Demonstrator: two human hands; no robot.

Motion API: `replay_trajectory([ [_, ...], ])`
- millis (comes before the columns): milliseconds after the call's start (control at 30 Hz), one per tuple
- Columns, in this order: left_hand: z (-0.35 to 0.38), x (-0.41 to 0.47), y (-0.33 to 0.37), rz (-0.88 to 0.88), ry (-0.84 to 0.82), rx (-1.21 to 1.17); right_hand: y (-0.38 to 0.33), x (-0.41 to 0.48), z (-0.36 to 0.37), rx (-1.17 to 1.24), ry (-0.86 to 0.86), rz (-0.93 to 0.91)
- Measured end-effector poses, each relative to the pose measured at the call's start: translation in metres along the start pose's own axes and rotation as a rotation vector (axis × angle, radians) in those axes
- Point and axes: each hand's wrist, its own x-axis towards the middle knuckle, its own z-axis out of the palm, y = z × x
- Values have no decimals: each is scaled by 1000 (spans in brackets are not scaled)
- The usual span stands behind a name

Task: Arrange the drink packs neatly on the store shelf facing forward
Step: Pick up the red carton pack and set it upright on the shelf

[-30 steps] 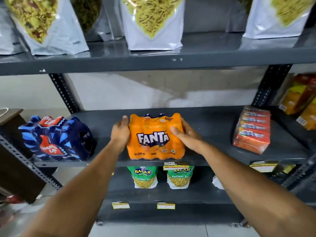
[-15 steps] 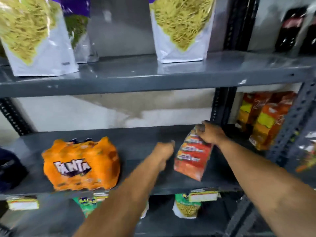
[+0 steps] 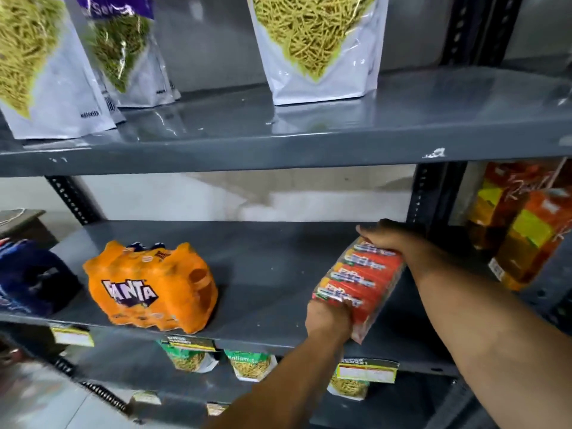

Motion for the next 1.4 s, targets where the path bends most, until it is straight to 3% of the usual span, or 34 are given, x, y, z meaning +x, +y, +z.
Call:
replay_trajectory([
  [133, 5, -8, -7, 14, 33, -93, 5, 1, 15, 68, 136, -28],
  [267, 11, -20, -13, 111, 53, -100, 11, 4, 17, 135, 287, -20],
  [333, 15, -34, -18, 240, 55, -109, 12, 7, 10, 192, 317, -45],
  [467, 24, -58, -44, 605, 31, 84, 39, 9, 9, 487, 489, -103],
  [600, 31, -67, -56, 603, -31, 190, 63, 2, 12, 867, 570, -47],
  [700, 35, -72, -61, 659, -65, 142, 76, -6, 19, 1163, 632, 6],
  [833, 35, -72, -67, 748, -43, 113, 82, -15, 20, 1282, 669, 53],
  [1000, 31, -73, -58, 620, -36, -21, 84, -22, 27, 1351, 612, 75],
  [1200, 4, -43, -31, 338, -93, -301, 77, -63, 50, 1223, 904, 74],
  [1300, -18, -20, -27, 281, -147, -460, 81, -82, 64, 1123, 930, 33],
  [1400, -37, -5, -24, 292, -211, -428, 85, -104, 72, 1068, 950, 11],
])
